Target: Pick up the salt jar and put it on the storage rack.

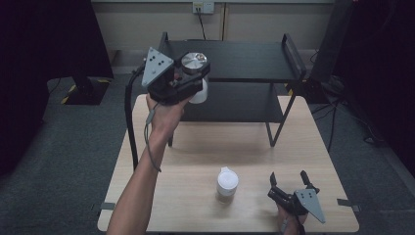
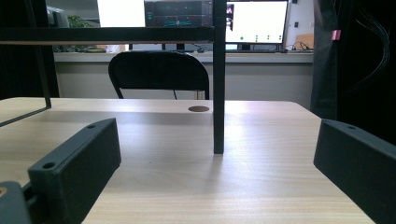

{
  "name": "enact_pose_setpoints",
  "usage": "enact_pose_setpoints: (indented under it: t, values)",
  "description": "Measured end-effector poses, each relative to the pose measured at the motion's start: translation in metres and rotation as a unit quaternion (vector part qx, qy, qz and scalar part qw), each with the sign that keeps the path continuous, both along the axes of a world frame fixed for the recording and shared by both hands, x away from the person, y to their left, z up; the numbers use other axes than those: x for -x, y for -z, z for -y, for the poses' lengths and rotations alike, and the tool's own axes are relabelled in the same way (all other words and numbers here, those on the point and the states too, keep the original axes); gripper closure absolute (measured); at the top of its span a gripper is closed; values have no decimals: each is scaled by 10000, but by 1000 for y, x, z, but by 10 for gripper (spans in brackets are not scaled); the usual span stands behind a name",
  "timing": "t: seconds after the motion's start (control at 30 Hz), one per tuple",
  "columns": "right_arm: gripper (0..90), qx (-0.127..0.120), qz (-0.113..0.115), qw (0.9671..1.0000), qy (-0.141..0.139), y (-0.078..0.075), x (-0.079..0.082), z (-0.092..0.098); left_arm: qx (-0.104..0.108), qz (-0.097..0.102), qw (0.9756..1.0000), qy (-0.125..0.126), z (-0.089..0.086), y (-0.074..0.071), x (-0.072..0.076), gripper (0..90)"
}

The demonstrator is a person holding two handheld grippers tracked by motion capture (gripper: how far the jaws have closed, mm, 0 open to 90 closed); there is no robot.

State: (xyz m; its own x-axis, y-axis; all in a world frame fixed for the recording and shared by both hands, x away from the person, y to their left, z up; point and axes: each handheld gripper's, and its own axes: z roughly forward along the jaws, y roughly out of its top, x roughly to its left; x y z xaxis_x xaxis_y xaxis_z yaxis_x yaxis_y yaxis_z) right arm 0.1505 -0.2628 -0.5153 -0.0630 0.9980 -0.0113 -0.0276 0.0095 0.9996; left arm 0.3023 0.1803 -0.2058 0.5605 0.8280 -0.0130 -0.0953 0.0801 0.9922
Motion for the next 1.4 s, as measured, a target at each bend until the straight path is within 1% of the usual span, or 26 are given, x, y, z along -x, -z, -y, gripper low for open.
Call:
enact_pose_setpoints:
  t: [0.07,0.17,0.2,0.27,0.3,0.37,0.43,0.5,0.6,0.63,0.7,0.87,0.97,1.03,1.3,1.33,1.37,1.4]
  values:
    - [0,-1,1,10000,6,0,0,0,59,-68,9998,-162,9,-5,-6,355]
    - [0,-2,-1,10000,-1,0,0,0,64,-90,9990,-422,23,-9,-16,355]
    - [0,-3,-2,10000,-6,0,0,0,93,-116,9988,-457,26,-10,-20,354]
    - [0,-2,0,10000,-19,0,0,1,202,-232,9985,-443,28,-14,-31,354]
    - [0,-5,2,10000,-25,0,0,1,209,-234,9983,-489,31,-15,-35,354]
    - [0,-4,7,10000,-27,0,0,1,114,-193,9978,-618,37,-16,-39,355]
    - [0,-20,3,10000,-23,0,0,1,-32,-229,9972,-706,43,-19,-45,354]
    - [0,-17,5,10000,-27,0,0,1,-73,-281,9967,-761,46,-20,-51,354]
    - [0,-22,8,10000,-35,0,0,2,-54,-329,9961,-820,50,-18,-59,354]
    - [0,-22,8,10000,-35,0,0,2,-54,-329,9961,-820,50,-18,-59,354]
    - [0,-31,10,10000,-38,0,0,2,-111,-381,9957,-838,54,-18,-66,354]
    - [0,-47,17,10000,-42,1,0,2,-112,-329,9957,-853,58,-15,-70,354]
    - [0,-48,16,10000,-43,1,0,2,-94,-262,9955,-911,61,-11,-71,354]
    - [0,-42,10,10000,-42,0,0,2,-103,-235,9955,-907,62,-10,-71,354]
    - [0,-29,11,10000,-50,0,0,2,-144,-243,9957,-883,60,-11,-72,350]
    - [0,-29,10,10000,-51,0,0,2,-148,-272,9956,-888,60,-13,-71,349]
    - [0,-23,10,10000,-50,0,0,2,-174,-290,9955,-886,60,-14,-71,345]
    - [0,-18,6,10000,-51,0,0,2,-198,-319,9951,-917,61,-16,-71,288]
